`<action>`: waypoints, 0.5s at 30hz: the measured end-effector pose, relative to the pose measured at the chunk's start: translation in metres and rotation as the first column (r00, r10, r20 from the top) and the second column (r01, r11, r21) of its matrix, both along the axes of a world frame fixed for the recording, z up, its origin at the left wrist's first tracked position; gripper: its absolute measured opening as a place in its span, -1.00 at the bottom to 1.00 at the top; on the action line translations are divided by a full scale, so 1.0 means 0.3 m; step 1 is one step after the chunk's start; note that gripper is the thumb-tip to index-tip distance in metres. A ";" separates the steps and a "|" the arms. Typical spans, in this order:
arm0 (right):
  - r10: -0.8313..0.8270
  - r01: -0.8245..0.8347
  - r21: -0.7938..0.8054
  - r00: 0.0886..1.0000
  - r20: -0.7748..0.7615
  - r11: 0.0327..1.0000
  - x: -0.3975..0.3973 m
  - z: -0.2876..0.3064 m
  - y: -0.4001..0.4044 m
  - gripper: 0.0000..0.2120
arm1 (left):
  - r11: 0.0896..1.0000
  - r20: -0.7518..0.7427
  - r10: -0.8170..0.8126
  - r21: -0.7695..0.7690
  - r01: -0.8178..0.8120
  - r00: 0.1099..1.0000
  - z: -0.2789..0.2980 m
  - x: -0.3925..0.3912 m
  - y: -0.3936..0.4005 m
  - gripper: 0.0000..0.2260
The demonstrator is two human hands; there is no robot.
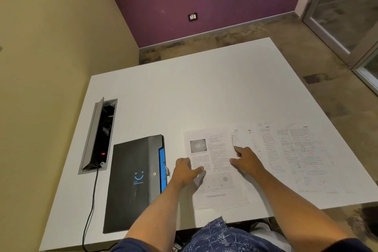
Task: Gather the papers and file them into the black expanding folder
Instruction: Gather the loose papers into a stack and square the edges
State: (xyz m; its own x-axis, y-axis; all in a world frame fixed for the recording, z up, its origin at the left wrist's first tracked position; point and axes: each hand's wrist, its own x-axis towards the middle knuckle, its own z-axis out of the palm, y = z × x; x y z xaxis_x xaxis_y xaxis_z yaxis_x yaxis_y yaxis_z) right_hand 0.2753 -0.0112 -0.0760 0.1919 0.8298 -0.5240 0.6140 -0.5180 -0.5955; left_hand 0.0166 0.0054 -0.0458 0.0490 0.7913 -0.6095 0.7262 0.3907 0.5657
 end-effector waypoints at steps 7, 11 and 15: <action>-0.207 0.241 -0.006 0.847 0.489 0.971 0.074 0.037 -0.044 -0.30 | 1.000 -0.041 -0.017 0.007 0.018 0.999 -0.027 0.033 -0.009 -0.58; -0.209 0.227 0.002 0.895 0.395 0.974 0.110 0.019 -0.036 -0.31 | 0.999 -0.030 -0.035 0.004 0.035 0.999 -0.051 0.059 0.006 -0.67; -0.332 0.334 0.018 0.925 0.186 0.942 0.146 0.009 -0.029 -0.31 | 0.998 -0.067 -0.030 0.058 0.034 0.997 -0.056 0.079 0.002 -0.66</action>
State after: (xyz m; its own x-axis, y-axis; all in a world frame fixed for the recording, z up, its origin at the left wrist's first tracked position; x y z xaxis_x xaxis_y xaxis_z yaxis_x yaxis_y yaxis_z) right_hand 0.3189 -0.0200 -0.0732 0.5500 0.6943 -0.4641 0.5027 -0.7190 -0.4799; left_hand 0.0404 0.0060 -0.0625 0.0358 0.8244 -0.5649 0.7745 0.3343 0.5370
